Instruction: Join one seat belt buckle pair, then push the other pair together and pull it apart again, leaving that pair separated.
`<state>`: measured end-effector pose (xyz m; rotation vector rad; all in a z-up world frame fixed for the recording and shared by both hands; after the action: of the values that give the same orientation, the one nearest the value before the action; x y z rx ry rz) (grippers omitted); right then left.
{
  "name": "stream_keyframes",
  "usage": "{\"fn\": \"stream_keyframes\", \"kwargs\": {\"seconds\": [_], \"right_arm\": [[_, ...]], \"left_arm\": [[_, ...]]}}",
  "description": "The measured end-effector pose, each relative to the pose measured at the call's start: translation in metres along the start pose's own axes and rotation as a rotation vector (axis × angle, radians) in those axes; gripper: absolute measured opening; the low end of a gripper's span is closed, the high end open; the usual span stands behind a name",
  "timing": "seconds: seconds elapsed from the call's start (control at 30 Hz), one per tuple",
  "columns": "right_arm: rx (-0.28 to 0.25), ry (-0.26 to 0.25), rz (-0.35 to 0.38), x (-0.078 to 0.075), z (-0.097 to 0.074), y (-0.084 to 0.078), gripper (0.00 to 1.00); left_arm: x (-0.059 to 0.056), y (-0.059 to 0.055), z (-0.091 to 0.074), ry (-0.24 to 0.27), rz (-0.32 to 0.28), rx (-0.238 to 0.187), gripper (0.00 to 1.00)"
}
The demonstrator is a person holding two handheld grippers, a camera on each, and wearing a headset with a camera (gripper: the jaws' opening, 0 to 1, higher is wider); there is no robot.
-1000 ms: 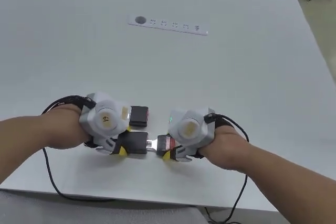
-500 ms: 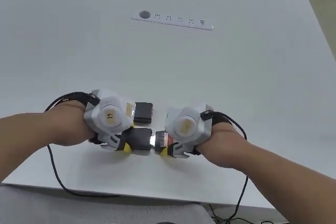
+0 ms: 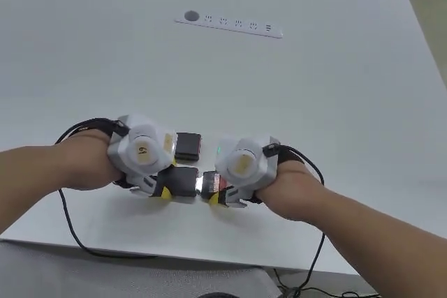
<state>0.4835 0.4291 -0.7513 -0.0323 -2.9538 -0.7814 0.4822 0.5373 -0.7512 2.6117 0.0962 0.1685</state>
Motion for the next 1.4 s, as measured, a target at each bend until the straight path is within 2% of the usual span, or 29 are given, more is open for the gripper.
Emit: {"fn": "stream_keyframes", "kwargs": {"seconds": [0.1,0.13,0.17,0.2,0.4,0.73,1.17,1.33,1.4], "right_arm": [[-0.003,0.004,0.009,-0.004,0.007,-0.002,0.3],[-0.009,-0.034,-0.035,0.001,-0.008,0.007,0.3],[-0.006,-0.029,-0.032,0.009,-0.012,0.009,0.3],[-0.004,-0.012,-0.024,0.009,-0.01,0.006,0.3],[0.017,-0.008,-0.038,0.002,-0.003,0.001,0.3],[0.024,-0.013,-0.026,0.002,-0.004,-0.002,0.3],[0.025,-0.007,-0.024,0.004,-0.003,0.0,0.32],[0.018,-0.018,-0.01,0.003,-0.003,0.0,0.32],[0.015,-0.028,0.02,0.004,-0.004,-0.001,0.33]], "left_arm": [[0.001,0.0,0.0,-0.001,-0.006,-0.004,0.33],[0.002,0.001,0.001,-0.001,-0.007,-0.003,0.33],[0.002,0.001,0.001,-0.004,-0.003,-0.002,0.33],[0.002,0.001,0.001,-0.004,0.002,-0.002,0.32],[0.003,0.0,0.001,0.005,-0.007,-0.021,0.32],[0.004,0.0,0.0,0.001,-0.001,-0.006,0.32],[-0.002,0.002,-0.005,-0.005,0.004,0.016,0.33],[-0.004,0.004,-0.008,0.002,-0.016,0.015,0.33],[-0.004,0.004,-0.008,0.004,-0.032,0.017,0.34]]}}
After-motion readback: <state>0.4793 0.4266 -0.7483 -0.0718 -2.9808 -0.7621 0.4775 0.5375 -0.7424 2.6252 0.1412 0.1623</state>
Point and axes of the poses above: the centre of the closed fingertips' face, and the gripper's own axes: z roughly forward along the fingers, x roughly to its left, y roughly out of its top, the point moved 5 cm from there along -z, roughly backward along the fingers, and after that the axes turned 7 degrees about y, right-handed, at the moved point
